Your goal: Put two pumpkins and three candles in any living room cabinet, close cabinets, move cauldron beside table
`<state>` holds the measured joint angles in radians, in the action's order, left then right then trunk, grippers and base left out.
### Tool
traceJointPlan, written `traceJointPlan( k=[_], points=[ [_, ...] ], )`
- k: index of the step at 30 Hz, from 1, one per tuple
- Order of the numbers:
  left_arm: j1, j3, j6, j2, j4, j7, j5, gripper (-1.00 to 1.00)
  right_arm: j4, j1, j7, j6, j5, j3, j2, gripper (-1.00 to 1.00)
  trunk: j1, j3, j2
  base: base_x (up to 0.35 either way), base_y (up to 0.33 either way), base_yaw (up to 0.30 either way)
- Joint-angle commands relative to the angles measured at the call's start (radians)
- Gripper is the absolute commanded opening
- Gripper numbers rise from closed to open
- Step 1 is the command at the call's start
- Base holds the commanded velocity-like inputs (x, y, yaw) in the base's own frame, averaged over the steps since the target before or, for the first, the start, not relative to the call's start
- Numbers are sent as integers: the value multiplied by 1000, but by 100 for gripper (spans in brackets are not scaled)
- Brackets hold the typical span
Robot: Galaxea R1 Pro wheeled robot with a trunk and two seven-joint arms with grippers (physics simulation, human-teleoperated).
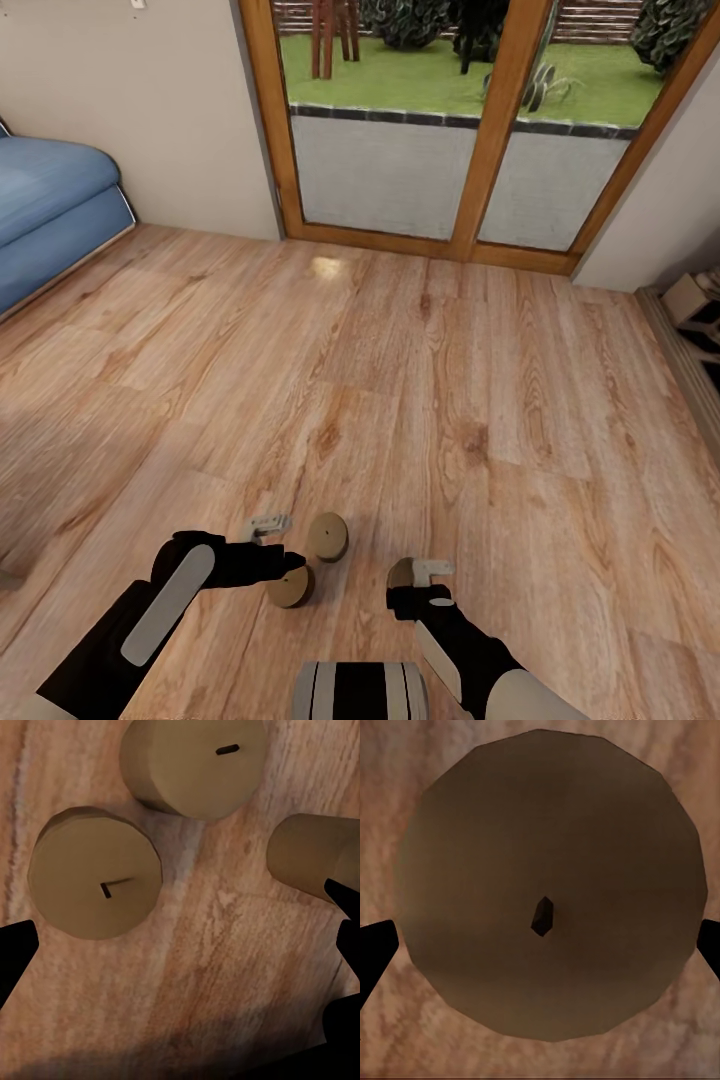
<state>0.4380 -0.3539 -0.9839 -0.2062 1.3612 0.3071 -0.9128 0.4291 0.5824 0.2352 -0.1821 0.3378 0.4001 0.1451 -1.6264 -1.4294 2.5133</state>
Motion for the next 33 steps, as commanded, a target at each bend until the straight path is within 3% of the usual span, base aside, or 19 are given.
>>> traceJointPlan(
  k=[1, 22, 23, 33],
  points=[
    [1, -2, -1, -1, 1, 10, -11, 100, 2, 1, 9, -5, 8, 9, -1, 100, 0, -1, 0, 0, 0, 0],
    [1, -2, -1, -1, 0, 10, -11, 100, 2, 1, 9, -4, 8, 8, -1, 100, -1, -9, 1, 0, 0, 0],
    [1, -2, -1, 0, 0, 10, -11, 100, 2, 1, 9, -4, 8, 8, -1, -100, -1, -9, 1, 0, 0, 0],
    [1, -2, -1, 1, -1, 10, -11, 100, 2, 1, 9, -3, 9, 8, -1, -100, -1, -9, 1, 0, 0, 0]
  ],
)
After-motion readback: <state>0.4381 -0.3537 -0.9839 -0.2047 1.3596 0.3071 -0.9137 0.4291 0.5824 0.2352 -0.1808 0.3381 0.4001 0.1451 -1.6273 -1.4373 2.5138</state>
